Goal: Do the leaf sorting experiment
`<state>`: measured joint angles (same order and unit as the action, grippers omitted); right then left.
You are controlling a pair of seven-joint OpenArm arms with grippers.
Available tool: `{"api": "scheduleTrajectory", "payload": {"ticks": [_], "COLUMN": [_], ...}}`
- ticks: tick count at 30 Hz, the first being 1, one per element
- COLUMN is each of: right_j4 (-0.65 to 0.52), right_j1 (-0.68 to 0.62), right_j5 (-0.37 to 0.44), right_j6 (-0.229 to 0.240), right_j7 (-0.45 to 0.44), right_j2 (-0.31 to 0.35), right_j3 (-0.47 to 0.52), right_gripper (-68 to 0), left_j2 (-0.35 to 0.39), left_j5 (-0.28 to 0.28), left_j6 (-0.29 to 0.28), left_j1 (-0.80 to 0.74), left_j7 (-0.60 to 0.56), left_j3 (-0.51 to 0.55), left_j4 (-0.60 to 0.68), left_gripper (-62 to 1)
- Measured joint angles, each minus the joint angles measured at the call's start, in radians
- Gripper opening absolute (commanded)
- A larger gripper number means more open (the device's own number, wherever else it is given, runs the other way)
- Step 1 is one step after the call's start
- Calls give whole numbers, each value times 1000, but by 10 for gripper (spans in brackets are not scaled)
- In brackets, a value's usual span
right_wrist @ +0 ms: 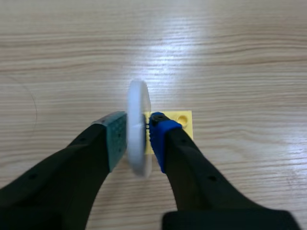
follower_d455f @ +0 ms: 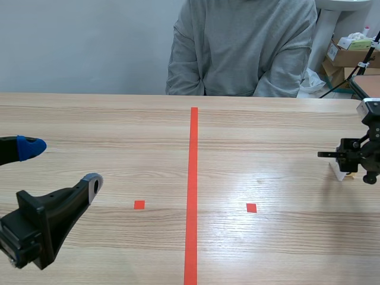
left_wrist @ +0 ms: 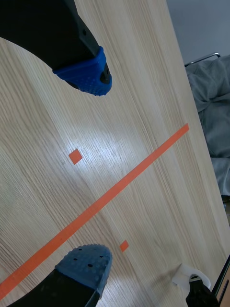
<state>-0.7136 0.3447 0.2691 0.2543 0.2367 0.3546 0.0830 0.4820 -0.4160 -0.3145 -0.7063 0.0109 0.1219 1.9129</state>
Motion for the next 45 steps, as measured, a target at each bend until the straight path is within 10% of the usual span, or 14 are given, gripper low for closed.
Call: {"api": "scheduleTrajectory", "payload": {"ticks": [14,23,33,41,45], "right_j4": [-119,-637,-1184,-1302,-1298], "right_j1": [-34,-348,-788,-877,-874], "right_j5": [0,43,290,468,590], "right_j6": [1,52,291,474,486], "right_j7": [85,208,240,248,248], "right_j2": [24,161,202,201,199], "right_j3": [0,0,42,44,80], "right_gripper": [-234,-185,-185,-186,-186], "left_j2": [0,0,0,0,0], "left_j5": [0,0,0,0,0], "left_j6": [0,0,0,0,0], "left_j1": [0,0,0,0,0], "left_j7": [0,0,0,0,0], "left_j3": [0,0,0,0,0], "left_j4": [0,0,0,0,0], "left_gripper": [14,14,14,14,14]}}
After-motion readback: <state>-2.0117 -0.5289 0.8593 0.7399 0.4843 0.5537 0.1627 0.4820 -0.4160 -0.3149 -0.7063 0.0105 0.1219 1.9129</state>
